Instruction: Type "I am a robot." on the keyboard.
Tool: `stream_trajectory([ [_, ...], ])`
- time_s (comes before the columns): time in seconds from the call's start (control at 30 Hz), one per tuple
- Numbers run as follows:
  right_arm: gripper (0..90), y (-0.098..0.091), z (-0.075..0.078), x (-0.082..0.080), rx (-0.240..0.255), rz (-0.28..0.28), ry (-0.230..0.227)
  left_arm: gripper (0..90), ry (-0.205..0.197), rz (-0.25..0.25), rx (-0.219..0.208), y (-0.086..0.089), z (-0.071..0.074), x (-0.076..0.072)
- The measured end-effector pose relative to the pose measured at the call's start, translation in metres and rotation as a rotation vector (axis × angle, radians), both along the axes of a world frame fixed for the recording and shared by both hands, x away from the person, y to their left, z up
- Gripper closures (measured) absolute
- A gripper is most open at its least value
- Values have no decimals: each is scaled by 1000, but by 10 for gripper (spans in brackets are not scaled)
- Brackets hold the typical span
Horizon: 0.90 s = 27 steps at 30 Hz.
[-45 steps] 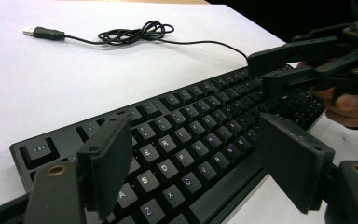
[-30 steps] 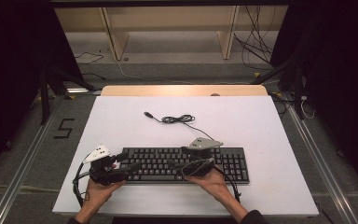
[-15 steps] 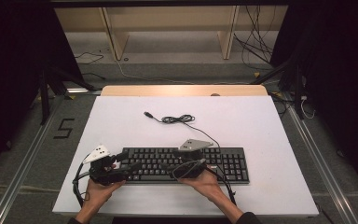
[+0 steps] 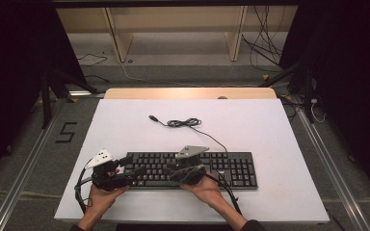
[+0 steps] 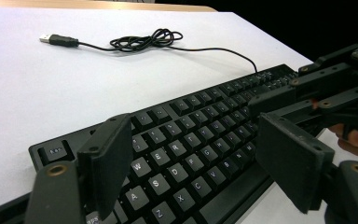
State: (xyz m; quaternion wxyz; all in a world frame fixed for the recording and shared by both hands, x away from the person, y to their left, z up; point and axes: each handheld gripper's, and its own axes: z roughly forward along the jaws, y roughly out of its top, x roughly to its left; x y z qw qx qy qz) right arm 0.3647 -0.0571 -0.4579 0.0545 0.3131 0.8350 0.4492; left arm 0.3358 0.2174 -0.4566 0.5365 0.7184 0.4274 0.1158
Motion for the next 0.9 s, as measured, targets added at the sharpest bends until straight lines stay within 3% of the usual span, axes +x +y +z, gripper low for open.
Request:
stream_trajectory([
  [0.2,898,8,-6,1,-28,14,19,269,0,1,0,0,0,0],
  [0.9,900,26,-23,3,-103,19,38,269,0,1,-2,-1,0,0],
])
